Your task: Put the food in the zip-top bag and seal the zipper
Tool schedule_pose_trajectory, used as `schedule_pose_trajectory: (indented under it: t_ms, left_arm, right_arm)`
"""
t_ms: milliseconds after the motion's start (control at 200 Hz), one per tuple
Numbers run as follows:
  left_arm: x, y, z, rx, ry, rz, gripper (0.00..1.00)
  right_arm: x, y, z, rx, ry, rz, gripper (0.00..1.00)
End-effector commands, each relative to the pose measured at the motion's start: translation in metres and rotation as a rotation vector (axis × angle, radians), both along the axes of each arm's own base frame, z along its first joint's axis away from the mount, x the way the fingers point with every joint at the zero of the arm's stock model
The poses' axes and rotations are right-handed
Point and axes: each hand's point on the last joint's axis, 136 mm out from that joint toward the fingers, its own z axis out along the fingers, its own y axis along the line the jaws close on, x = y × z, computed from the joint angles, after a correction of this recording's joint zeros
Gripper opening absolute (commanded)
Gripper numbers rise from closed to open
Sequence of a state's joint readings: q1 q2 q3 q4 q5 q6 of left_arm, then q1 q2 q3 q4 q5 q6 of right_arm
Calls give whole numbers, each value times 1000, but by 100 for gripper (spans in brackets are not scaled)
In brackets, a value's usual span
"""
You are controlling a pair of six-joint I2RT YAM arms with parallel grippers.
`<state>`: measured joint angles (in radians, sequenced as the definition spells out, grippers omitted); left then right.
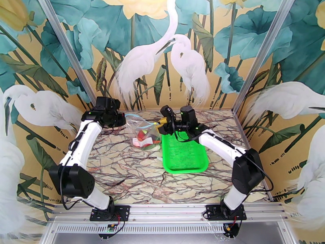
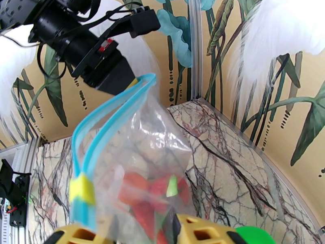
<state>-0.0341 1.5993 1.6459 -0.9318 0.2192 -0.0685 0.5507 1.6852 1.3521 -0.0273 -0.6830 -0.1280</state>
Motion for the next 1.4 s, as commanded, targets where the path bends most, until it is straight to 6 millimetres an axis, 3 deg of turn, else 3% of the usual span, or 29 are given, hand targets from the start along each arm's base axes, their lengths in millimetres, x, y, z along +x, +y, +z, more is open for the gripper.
schedule_pose_trajectory:
  t_ms: [0, 425, 645, 870, 1020, 1251, 1396]
  left_arm:
    - [1, -2, 5, -15, 3, -25, 0]
    - [1, -5, 3, -28, 22, -34, 0]
    - [2, -5, 2, -36, 26, -31, 0]
    - [-7, 2, 2, -23, 67, 0, 0]
    - [-19, 1, 10, -36, 83, 2, 0]
    - [-50, -18, 24, -166, 107, -22, 0]
    - [-73, -23, 15, -210, 148, -17, 0]
  right_arm:
    - [-7, -3, 9, -8, -37, 0, 45]
    - [9, 14, 26, 50, -50, 39, 40]
    - [-3, 23, 23, 45, 16, 142, 0]
    - [-25, 13, 55, 102, 38, 205, 0]
    - [-30, 2, 75, 180, 223, 319, 0]
    - [-43, -7, 83, 215, 443, 476, 0]
    - [-50, -14, 75, 217, 585, 580, 0]
